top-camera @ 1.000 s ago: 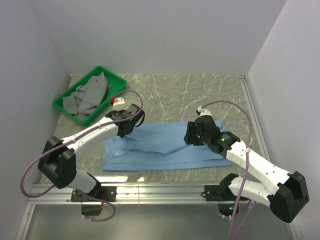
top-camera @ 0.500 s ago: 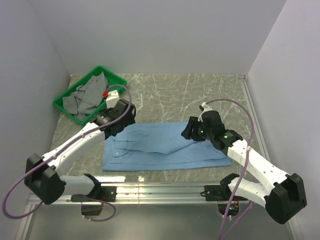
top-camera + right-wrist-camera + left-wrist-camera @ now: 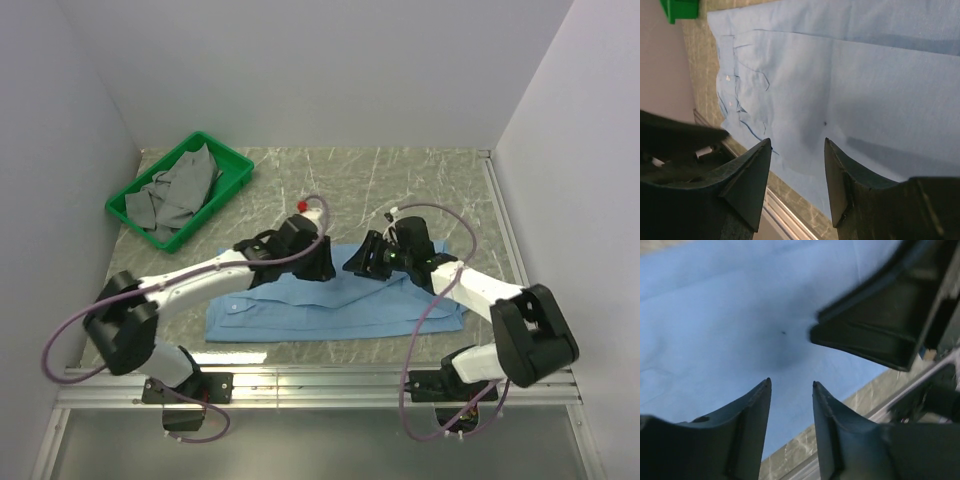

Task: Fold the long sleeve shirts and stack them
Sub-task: Fold the shirt

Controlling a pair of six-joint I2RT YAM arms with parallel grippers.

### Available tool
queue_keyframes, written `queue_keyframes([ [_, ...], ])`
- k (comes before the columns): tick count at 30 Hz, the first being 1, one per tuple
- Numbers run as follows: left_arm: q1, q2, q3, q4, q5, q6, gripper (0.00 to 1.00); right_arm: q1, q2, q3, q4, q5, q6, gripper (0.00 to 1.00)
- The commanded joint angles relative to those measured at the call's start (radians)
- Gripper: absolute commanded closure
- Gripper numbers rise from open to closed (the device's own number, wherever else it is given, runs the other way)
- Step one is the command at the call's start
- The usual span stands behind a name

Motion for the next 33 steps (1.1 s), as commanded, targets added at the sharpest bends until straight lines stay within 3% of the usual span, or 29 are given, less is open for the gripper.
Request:
queue_keyframes([
  [1,-0.027,0.101,0.046,0.112,0.175,0.103,0.57,-0.023,0.076,-0.018,0.153,-0.091,0.046,0.46],
  [6,-0.079,0.311,0.144,0.016,0.234,0.165,0.68,-0.109,0.168,-0.074,0.216,-0.111,0.081,0.48],
  [11,-0.093,0.405,0.147,-0.014,0.293,0.179,0.8,-0.213,0.189,-0.108,0.215,-0.125,0.072,0.49],
  [22,-0.093,0.47,0.114,-0.064,0.297,0.189,0.86,-0.552,0.143,-0.096,0.056,-0.027,-0.017,0.51],
  [28,-0.093,0.439,0.108,-0.061,0.271,0.194,0.77,-0.698,0.146,-0.041,-0.041,0.16,-0.006,0.51],
  [33,-0.093,0.342,0.117,-0.066,0.172,0.16,0.47,-0.709,0.082,0.05,-0.141,0.264,-0.047,0.51],
])
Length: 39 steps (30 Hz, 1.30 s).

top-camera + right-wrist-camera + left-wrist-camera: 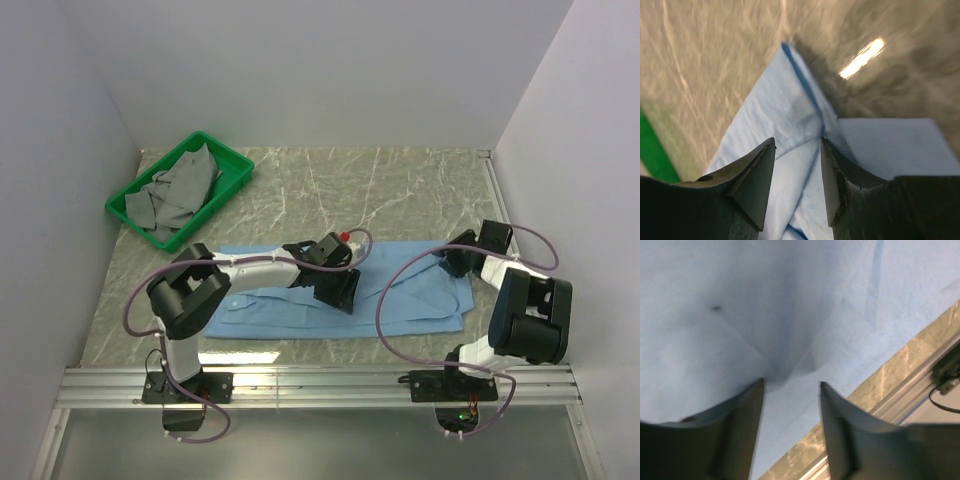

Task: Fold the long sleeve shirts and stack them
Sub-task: Fold the shirt

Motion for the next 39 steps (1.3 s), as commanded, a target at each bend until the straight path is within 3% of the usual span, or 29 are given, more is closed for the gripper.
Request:
queue_keyframes([
  [1,0.002,-0.092,-0.002,-0.053,-0.122,-0.004,0.43,0.016,-0.097,0.07,-0.125,0.155,-0.06,0.51],
  [5,0.005,-0.213,0.04,-0.096,-0.235,-0.026,0.14,0.129,-0.256,0.076,-0.276,0.33,-0.071,0.48],
  [7,0.016,-0.25,0.06,-0.134,-0.312,-0.035,0.09,0.206,-0.31,0.061,-0.351,0.352,-0.06,0.47],
  [10,0.06,-0.307,0.055,-0.179,-0.407,-0.053,0.09,0.287,-0.404,0.041,-0.453,0.404,-0.066,0.43],
  [16,0.285,-0.341,-0.049,-0.219,-0.433,-0.111,0.1,0.362,-0.425,0.01,-0.63,0.406,-0.113,0.38],
  [20,0.419,-0.321,-0.109,-0.201,-0.429,-0.125,0.13,0.386,-0.416,-0.051,-0.601,0.357,-0.079,0.39],
  [30,0.551,-0.249,-0.224,-0.135,-0.39,-0.225,0.18,0.363,-0.149,0.022,-0.425,0.357,-0.039,0.41],
  [36,0.569,-0.267,-0.329,-0.101,-0.292,-0.268,0.18,0.323,0.099,0.211,-0.374,0.398,-0.076,0.41],
  [39,0.569,-0.306,-0.365,-0.098,-0.239,-0.269,0.17,0.321,0.254,0.399,-0.388,0.401,-0.12,0.41],
])
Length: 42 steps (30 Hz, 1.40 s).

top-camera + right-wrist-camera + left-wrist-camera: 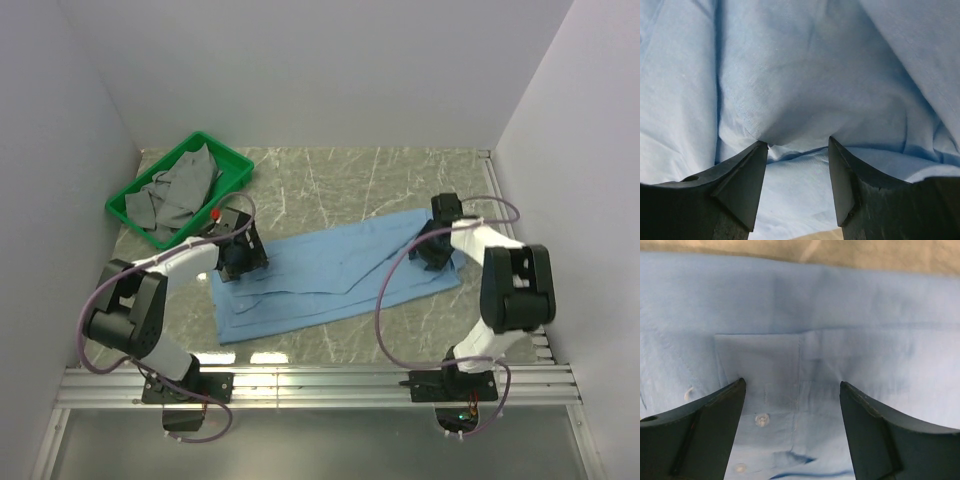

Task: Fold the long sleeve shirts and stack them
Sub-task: Fold the shirt

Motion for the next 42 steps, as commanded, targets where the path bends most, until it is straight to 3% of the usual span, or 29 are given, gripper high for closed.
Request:
queue_keyframes([
  [1,-0.006,-0.014,-0.074,-0.013,0.166,-0.038,0.17,-0.009,0.21,0.224,0.065,0.044,-0.059,0.41],
  [4,-0.041,-0.09,-0.111,0.002,0.22,-0.05,0.16,-0.004,0.365,0.451,0.024,0.043,-0.102,0.41],
  [6,-0.076,-0.12,-0.12,-0.017,0.201,-0.059,0.15,0.0,0.441,0.569,-0.056,0.041,-0.154,0.53],
  [9,-0.147,-0.182,-0.12,-0.045,0.188,-0.065,0.13,0.009,0.449,0.64,-0.16,0.043,-0.211,0.49],
  [14,-0.188,-0.32,-0.082,-0.085,0.12,-0.047,0.12,0.049,0.17,0.478,-0.088,0.164,-0.176,0.46],
  [16,-0.185,-0.356,-0.033,-0.125,0.099,-0.028,0.12,0.053,0.052,0.405,-0.044,0.091,-0.146,0.43],
  [18,-0.185,-0.365,0.025,-0.153,-0.036,0.005,0.12,0.059,-0.023,0.355,-0.019,0.02,-0.087,0.41],
  [21,-0.161,-0.357,0.07,-0.166,-0.13,0.057,0.11,0.092,-0.109,0.217,0.045,-0.049,0.002,0.41],
  [25,-0.071,-0.299,0.089,-0.156,-0.147,0.099,0.13,0.157,-0.189,-0.009,0.178,-0.123,0.133,0.44],
  [28,-0.038,-0.235,0.084,-0.13,-0.127,0.096,0.16,0.189,-0.206,-0.109,0.301,-0.151,0.234,0.46],
  [32,-0.026,-0.114,0.084,-0.094,-0.079,0.061,0.24,0.198,-0.152,-0.122,0.355,-0.118,0.288,0.49],
  [37,-0.021,-0.008,0.083,-0.048,-0.006,0.015,0.32,0.188,-0.018,-0.064,0.364,-0.085,0.303,0.53],
  [42,-0.02,0.028,0.057,-0.058,0.06,0.007,0.34,0.172,0.122,0.051,0.338,-0.084,0.296,0.54],
])
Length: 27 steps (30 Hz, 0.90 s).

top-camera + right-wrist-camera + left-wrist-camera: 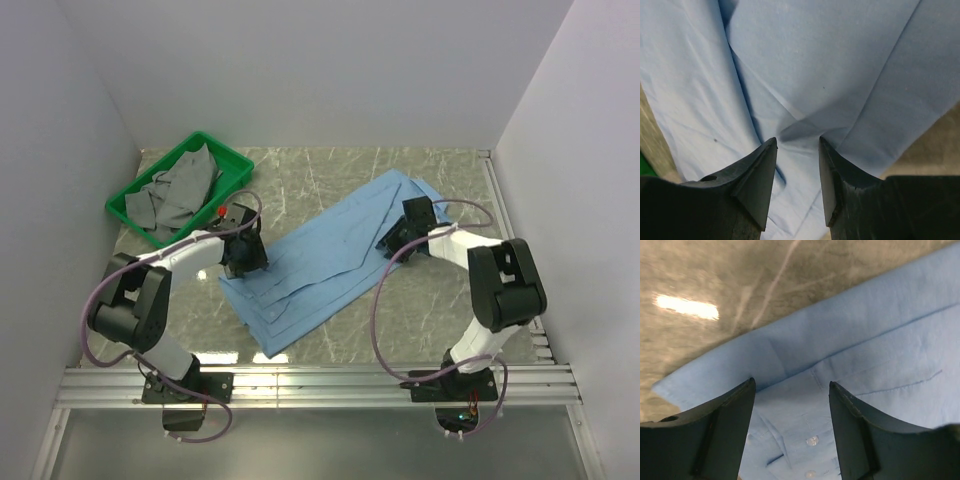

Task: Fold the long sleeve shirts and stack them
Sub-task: Fold the shirt

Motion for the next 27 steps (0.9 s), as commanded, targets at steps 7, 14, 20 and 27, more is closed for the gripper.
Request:
queue_keyframes([
  [7,0.005,-0.074,-0.165,0.067,0.223,-0.05,0.34,-0.011,0.268,0.38,-0.092,-0.011,-0.097,0.54],
  [14,-0.045,-0.091,-0.199,0.101,0.346,-0.073,0.29,0.018,0.474,0.714,-0.184,-0.053,-0.186,0.54],
  [20,-0.071,-0.222,-0.158,0.064,0.318,-0.121,0.18,0.02,0.476,0.873,-0.269,-0.002,-0.328,0.53],
  [27,-0.07,-0.344,-0.092,-0.063,0.064,-0.095,0.16,0.03,0.183,0.562,-0.25,0.074,-0.342,0.52],
])
